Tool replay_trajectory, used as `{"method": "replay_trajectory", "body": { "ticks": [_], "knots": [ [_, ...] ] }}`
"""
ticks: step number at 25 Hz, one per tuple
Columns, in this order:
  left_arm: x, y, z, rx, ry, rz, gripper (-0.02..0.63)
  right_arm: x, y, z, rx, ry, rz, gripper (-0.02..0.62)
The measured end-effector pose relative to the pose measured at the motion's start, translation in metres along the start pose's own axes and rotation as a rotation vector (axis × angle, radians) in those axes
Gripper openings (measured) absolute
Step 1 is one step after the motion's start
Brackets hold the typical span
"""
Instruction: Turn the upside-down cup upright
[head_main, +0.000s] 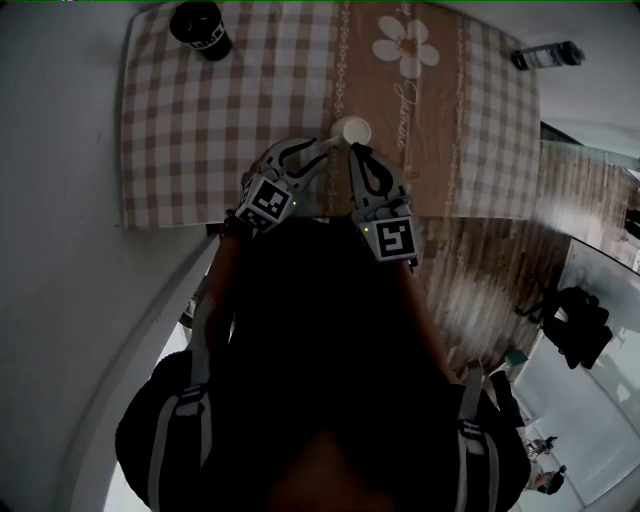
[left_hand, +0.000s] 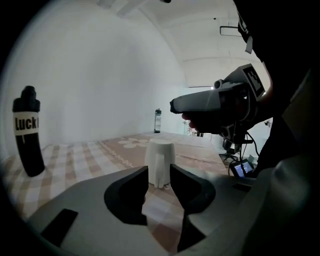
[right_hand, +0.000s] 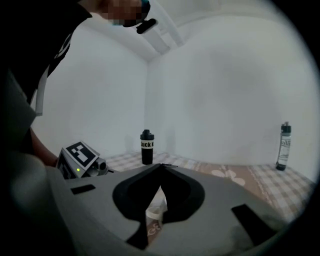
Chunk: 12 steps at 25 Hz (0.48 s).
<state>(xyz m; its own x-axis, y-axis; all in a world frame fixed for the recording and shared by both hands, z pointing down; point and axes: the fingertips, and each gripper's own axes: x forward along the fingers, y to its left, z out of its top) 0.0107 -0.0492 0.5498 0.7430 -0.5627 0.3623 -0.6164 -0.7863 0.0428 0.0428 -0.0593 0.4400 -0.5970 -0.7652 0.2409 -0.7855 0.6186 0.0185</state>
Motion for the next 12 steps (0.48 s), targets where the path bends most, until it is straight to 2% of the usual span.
{"method": "replay_trajectory", "body": {
  "ticks": [3, 12],
  "knots": [
    [0.014, 0.000, 0.001, 0.015, 0.011, -0.066, 0.161, 0.001, -0.001, -0.005, 0.035, 0.000, -0.001, 0.003],
    [0.032, -0.004, -0.011, 0.053, 0.091, -0.115, 0.161, 0.002, -0.011, -0.014, 0.047, 0.005, -0.029, 0.003]
  ]
}}
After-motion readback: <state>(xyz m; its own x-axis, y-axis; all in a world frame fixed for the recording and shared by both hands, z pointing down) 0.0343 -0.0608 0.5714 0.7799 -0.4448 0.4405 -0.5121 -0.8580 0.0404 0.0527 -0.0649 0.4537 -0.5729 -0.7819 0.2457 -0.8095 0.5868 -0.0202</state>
